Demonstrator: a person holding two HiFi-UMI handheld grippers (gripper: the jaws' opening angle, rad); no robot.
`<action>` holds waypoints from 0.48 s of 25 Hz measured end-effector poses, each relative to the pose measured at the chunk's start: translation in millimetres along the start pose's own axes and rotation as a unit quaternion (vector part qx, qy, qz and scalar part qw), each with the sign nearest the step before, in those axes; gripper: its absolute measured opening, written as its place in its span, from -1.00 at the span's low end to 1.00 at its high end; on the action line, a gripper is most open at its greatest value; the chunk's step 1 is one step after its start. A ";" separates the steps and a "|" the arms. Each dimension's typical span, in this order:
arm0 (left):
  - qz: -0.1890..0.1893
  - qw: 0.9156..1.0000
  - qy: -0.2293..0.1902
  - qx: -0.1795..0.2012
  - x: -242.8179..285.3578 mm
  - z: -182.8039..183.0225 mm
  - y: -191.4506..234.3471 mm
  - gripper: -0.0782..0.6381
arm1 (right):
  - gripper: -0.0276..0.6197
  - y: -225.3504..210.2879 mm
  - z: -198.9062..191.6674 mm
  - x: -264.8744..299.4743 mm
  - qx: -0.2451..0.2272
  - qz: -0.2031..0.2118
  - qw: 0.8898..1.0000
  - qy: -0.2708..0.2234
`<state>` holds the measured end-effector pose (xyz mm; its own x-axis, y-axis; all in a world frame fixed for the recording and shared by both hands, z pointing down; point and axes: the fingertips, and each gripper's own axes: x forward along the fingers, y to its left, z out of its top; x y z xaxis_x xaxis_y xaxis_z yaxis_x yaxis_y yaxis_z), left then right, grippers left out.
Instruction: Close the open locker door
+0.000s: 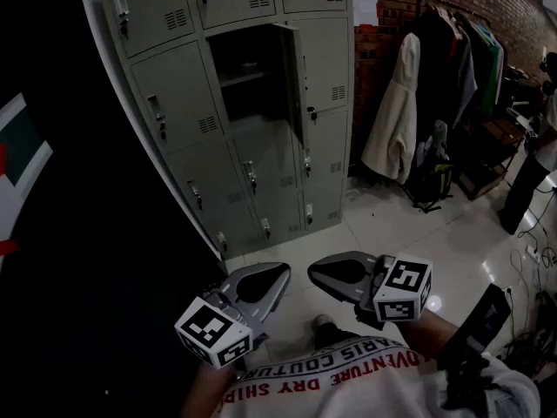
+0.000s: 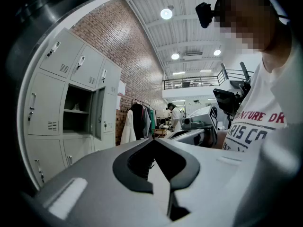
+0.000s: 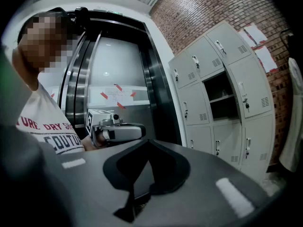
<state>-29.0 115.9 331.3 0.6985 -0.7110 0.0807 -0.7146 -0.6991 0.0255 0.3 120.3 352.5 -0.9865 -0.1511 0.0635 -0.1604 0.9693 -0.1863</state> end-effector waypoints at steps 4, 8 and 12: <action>0.005 1.000 -0.003 0.002 14.1 -0.1 25.8 -0.77 | -0.93 -25.6 2.0 13.0 -0.004 0.007 1.000 0.001; 0.016 1.000 0.000 0.004 37.1 -0.2 64.3 -0.77 | -0.93 -67.7 8.7 30.3 -0.010 0.018 1.000 -0.002; 0.027 1.000 -0.001 0.003 71.1 0.7 117.2 -0.77 | -0.93 -127.2 22.3 53.8 -0.019 0.030 0.999 -0.005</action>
<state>-63.0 -16.7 339.4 0.6586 -0.7483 0.0795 -0.7513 -0.6598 0.0145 -33.2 -15.5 357.7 -0.9945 -0.0947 0.0446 -0.1004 0.9833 -0.1518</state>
